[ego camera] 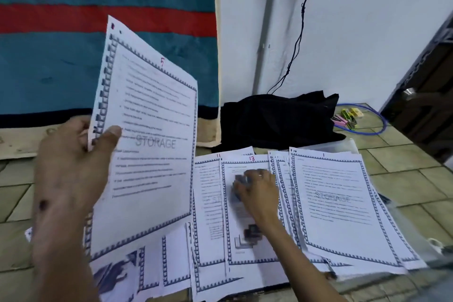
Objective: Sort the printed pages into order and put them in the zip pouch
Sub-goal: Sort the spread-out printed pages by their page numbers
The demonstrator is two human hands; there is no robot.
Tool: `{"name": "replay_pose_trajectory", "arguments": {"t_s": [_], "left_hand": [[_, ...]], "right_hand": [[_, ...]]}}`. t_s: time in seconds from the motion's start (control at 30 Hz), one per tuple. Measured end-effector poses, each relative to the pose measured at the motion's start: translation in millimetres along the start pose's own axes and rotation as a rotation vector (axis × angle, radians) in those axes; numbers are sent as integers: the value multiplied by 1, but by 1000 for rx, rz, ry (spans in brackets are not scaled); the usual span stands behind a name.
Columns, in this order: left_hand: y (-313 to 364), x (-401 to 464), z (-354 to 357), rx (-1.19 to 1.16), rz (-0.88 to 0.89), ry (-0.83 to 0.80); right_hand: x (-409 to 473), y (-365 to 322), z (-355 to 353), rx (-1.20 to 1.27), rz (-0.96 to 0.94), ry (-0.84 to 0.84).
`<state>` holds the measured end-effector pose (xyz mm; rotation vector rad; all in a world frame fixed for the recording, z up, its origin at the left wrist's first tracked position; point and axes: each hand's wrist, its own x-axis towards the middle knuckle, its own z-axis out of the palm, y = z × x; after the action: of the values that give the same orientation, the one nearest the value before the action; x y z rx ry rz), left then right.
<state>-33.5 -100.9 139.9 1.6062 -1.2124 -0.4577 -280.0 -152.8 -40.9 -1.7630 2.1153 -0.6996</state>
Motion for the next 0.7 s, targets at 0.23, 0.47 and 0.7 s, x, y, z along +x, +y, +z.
{"name": "replay_pose_trajectory", "arguments": {"t_s": [0.23,0.47,0.7], "left_hand": [[-9,2,59,51,-46,-115],[-59,-8,115,-41,-378,-401],[-89,-26,151,-52,-487,-564]], "right_hand": [[9,61,-44,-197,333,-182],[9,81,-73,203,250,-113],[13,95,-72,271,256,-196]]}}
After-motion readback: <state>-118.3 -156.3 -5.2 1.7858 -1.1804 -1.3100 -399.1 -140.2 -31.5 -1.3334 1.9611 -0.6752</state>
